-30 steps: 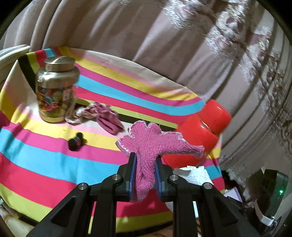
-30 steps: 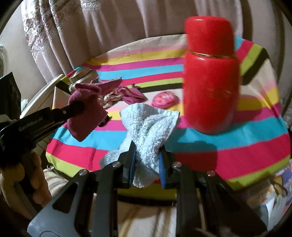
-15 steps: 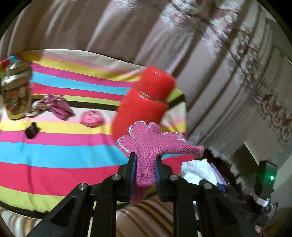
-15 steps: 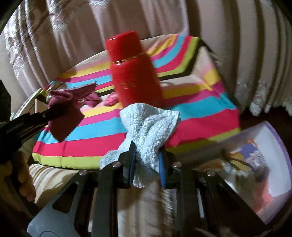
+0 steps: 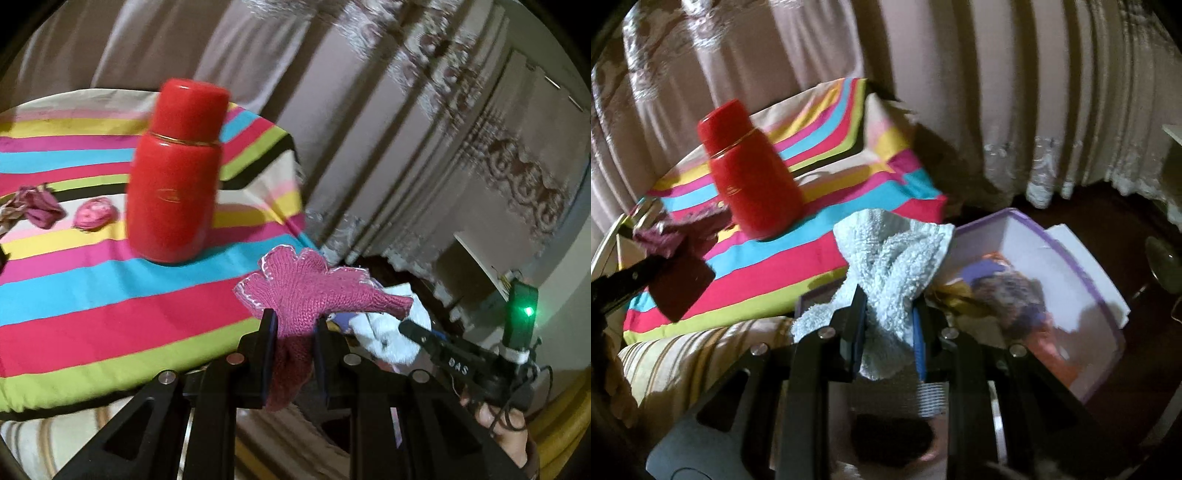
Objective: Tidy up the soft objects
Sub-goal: 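Carry the pink glove and white towel over the box and open both grippers, then move both open grippers back over the bed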
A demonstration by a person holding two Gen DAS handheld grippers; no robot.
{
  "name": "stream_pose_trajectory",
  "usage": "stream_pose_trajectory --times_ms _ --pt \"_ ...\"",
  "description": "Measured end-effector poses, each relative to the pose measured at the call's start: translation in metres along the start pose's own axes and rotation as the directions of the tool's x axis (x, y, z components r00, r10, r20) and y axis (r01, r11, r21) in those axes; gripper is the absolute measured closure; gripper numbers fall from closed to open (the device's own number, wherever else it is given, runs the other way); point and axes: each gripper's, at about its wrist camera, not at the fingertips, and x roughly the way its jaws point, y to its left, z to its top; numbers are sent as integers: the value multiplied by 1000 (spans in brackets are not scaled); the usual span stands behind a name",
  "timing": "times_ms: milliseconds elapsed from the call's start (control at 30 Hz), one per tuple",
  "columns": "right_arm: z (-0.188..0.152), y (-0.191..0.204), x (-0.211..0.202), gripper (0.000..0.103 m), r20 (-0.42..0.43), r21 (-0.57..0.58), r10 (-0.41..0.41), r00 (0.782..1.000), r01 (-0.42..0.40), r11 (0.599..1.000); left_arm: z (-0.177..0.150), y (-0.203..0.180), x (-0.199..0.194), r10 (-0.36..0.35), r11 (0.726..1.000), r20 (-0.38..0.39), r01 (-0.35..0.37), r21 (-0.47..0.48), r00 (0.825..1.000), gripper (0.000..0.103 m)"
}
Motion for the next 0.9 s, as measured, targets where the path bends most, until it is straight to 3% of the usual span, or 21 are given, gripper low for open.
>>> stream_pose_trajectory --times_ms 233,300,400,433,467,533,900 --pt "4 -25 -11 74 24 34 -58 998 57 998 -6 -30 13 -68 997 -40 70 43 997 83" --pt "5 -28 -14 73 32 38 -72 997 71 997 -7 -37 15 -103 993 -53 106 59 993 79" --pt "8 -34 -18 67 37 47 -93 995 91 995 -9 -47 19 -121 989 -65 126 82 991 59" --pt "8 -35 -19 58 38 49 -100 994 98 994 -9 -48 19 -128 988 -65 133 81 990 51" --pt "9 -36 -20 48 40 53 -105 994 103 993 -9 -49 19 -131 988 -62 135 80 989 48" --pt "10 -37 -22 43 50 57 -100 994 98 994 -8 -48 17 -128 988 -57 132 78 990 48" --pt "12 -21 -26 43 55 16 -50 997 49 999 -5 -35 14 -122 991 -46 124 49 991 48"
